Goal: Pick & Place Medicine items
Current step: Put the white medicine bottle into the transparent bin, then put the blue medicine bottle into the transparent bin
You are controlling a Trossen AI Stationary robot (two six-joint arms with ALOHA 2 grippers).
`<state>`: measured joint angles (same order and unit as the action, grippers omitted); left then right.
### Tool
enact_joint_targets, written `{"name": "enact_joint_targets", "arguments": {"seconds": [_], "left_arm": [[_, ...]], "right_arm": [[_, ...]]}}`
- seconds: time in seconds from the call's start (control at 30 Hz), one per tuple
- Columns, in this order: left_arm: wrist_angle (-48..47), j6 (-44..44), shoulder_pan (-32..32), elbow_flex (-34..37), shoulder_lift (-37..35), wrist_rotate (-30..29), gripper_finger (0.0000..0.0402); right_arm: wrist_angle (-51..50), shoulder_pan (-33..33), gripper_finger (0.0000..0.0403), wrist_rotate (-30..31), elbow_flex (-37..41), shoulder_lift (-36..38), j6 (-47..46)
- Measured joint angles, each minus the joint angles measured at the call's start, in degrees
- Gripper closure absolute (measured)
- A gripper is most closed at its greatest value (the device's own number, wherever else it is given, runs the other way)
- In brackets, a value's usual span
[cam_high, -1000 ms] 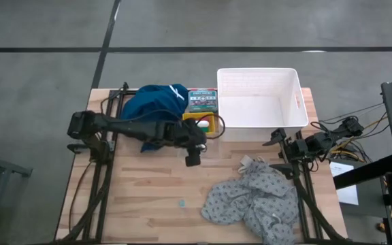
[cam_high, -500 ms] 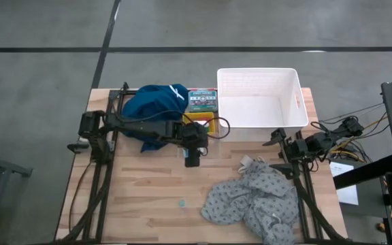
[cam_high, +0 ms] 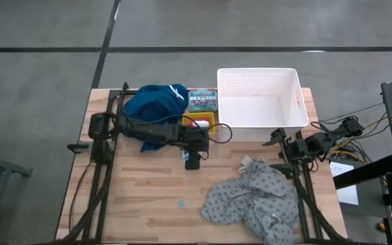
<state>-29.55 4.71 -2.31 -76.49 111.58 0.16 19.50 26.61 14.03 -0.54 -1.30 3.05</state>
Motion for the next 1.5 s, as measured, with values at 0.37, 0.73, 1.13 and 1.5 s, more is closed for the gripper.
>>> {"name": "enact_joint_targets", "arguments": {"seconds": [0.37,0.73,1.13,1.5], "left_arm": [[0.19,-0.19,0.0,0.0,0.73,-0.07,0.0199],[0.59,-0.66,0.02,0.0,0.73,-0.07,0.0162],[1.0,-1.75,0.02,0.0,0.73,-0.08,0.0106],[1.02,-1.81,0.02,-0.02,0.73,-0.09,0.0091]], "right_arm": [[-0.01,-0.01,0.0023,0.0,-0.01,0.02,0.0],[-0.01,0.0,0.0023,0.01,0.0,0.02,0.0],[-0.01,0.0,0.0023,-0.01,0.0,0.02,0.0],[-0.01,-0.01,0.0023,-0.01,-0.01,0.02,0.0]]}}
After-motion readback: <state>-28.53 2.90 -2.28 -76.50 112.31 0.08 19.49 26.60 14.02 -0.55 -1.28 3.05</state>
